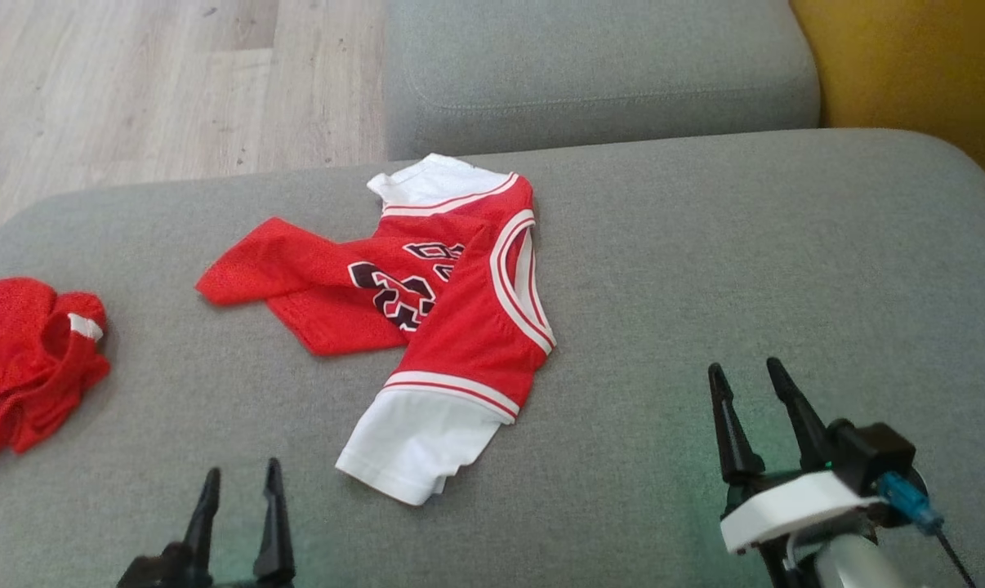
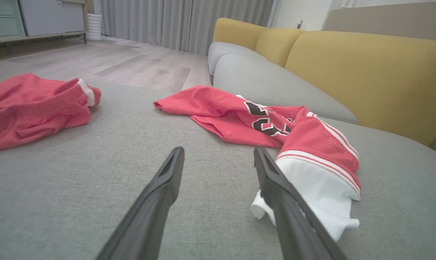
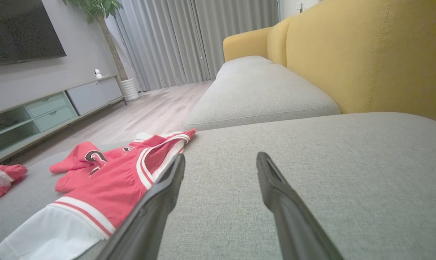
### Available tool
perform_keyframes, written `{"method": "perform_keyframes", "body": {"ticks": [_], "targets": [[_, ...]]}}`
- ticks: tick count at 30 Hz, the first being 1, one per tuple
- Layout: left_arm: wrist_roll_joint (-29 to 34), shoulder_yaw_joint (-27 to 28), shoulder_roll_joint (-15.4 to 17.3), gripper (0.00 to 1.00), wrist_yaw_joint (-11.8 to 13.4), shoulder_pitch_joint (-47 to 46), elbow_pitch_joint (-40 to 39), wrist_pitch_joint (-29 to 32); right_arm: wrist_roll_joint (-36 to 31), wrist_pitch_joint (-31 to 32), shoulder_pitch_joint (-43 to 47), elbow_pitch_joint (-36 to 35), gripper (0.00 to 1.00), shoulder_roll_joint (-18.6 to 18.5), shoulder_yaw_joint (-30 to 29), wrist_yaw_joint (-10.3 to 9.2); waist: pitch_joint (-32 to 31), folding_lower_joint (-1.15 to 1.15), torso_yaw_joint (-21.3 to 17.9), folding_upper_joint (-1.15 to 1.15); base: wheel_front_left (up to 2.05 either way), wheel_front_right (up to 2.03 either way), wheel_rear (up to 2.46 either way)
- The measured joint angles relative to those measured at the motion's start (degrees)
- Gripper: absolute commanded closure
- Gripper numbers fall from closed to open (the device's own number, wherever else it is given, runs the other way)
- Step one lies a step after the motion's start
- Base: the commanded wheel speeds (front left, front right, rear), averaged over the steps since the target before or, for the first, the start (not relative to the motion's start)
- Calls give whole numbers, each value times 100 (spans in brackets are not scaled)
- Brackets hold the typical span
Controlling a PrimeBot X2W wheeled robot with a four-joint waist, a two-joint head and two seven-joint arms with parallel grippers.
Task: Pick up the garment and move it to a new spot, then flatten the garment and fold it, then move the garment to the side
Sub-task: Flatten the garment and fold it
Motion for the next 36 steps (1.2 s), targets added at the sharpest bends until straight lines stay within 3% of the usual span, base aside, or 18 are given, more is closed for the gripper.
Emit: {"method": "perform_keyframes", "body": {"ticks": [9, 17, 26, 36], "targets": [[274, 442, -14, 0, 176, 231, -26, 0, -332, 0, 274, 80, 0, 21, -168, 0, -71, 0, 47, 0, 0, 0, 0], [53, 343, -15, 0, 229, 237, -46, 0, -374, 0, 308, 86, 0, 22, 107, 0, -9, 0, 236, 0, 0, 0, 0], [-121, -240, -14, 0, 229, 63, -87, 1, 43, 131, -381, 942, 0, 21, 1402, 1, 320, 1, 957, 0, 0, 0, 0], [-222, -624, -15, 0, 229, -199, -158, 1, -56, 326, -1282, 2020, 0, 13, 1444, 1, 909, 2, 1637, 0, 0, 0, 0]]}}
